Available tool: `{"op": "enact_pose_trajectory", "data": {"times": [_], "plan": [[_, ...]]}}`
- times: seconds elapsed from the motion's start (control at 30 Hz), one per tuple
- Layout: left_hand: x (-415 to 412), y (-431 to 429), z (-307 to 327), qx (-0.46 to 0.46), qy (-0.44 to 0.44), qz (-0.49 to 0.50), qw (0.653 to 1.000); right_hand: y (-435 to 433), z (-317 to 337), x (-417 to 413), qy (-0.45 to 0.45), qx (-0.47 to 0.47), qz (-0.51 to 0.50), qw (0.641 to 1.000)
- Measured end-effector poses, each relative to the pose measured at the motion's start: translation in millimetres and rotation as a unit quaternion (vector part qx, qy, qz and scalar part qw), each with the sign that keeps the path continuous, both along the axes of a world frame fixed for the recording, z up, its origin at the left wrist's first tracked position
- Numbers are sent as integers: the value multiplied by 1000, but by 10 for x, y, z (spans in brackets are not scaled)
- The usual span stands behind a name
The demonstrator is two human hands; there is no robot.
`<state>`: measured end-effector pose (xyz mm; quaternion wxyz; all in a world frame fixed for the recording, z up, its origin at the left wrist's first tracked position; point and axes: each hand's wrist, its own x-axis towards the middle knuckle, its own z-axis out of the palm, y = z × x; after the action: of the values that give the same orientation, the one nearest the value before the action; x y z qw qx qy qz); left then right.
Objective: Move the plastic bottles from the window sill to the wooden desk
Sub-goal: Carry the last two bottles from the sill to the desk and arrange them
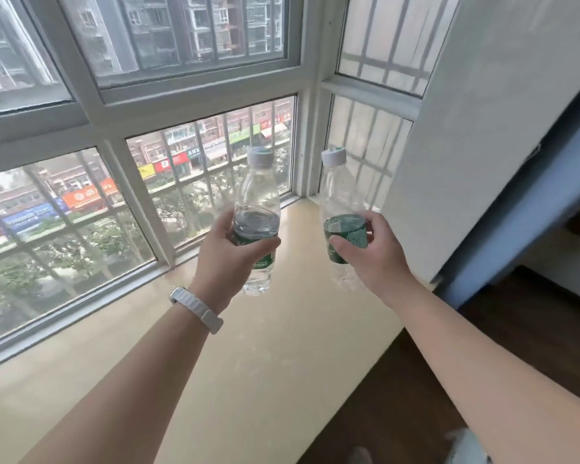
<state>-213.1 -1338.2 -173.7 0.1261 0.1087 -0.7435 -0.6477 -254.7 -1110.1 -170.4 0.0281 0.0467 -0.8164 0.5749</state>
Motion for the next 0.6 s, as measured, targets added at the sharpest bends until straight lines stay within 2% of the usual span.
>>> {"op": "enact_pose_trajectory", "data": {"times": [0.6], "plan": [[-1456,2734,198,-52,3,-185,981,2730,-2,-683,3,5,-215,976]]}}
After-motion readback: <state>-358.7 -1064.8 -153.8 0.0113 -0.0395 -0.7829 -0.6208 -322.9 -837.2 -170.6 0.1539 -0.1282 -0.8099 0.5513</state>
